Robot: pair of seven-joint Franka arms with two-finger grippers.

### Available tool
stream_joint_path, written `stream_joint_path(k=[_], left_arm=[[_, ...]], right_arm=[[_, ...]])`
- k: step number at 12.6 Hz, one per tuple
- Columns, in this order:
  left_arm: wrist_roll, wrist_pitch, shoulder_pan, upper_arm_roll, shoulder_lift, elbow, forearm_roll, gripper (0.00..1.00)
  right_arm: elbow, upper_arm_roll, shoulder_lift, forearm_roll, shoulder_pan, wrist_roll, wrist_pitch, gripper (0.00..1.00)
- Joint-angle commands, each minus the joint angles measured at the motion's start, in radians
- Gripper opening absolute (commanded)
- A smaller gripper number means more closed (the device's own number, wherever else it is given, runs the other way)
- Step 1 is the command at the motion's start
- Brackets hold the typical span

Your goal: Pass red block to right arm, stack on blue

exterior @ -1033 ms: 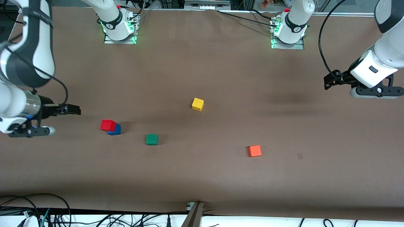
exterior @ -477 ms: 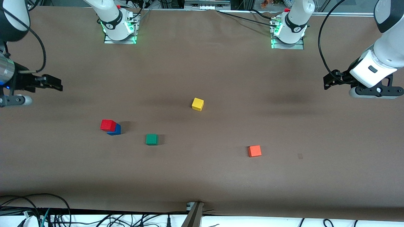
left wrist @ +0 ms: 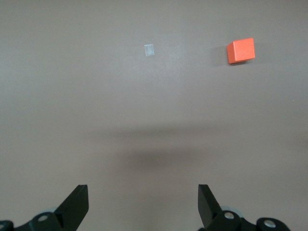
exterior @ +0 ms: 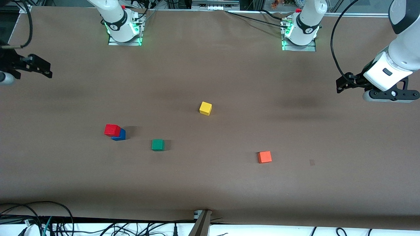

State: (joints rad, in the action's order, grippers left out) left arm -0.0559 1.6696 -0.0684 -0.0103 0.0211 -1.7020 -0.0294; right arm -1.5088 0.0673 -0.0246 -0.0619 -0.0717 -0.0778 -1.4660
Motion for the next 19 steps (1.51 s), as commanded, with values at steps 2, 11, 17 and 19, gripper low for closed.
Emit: stream_joint_path(k=[2, 11, 17, 19], left_arm=[[-0.012, -0.018, -0.002, -0.004, -0.004, 0.012, -0.023, 1.0], [-0.012, -0.018, -0.004, -0.004, -0.004, 0.012, -0.023, 1.0], [-0.012, -0.018, -0.004, -0.004, -0.004, 0.013, -0.023, 1.0], [-0.01, -0.018, -0.004, -0.004, -0.004, 0.013, -0.023, 1.0]], right_arm=[[-0.031, -0.023, 0.051, -0.01, 0.02, 0.01, 0.055, 1.0], [-0.01, -0.027, 0.012, -0.003, 0.013, 0.012, 0.062, 1.0], [-0.01, -0.026, 0.005, -0.003, 0.013, 0.018, 0.062, 1.0], [-0.01, -0.026, 0.006, -0.003, 0.013, 0.019, 0.061, 1.0]])
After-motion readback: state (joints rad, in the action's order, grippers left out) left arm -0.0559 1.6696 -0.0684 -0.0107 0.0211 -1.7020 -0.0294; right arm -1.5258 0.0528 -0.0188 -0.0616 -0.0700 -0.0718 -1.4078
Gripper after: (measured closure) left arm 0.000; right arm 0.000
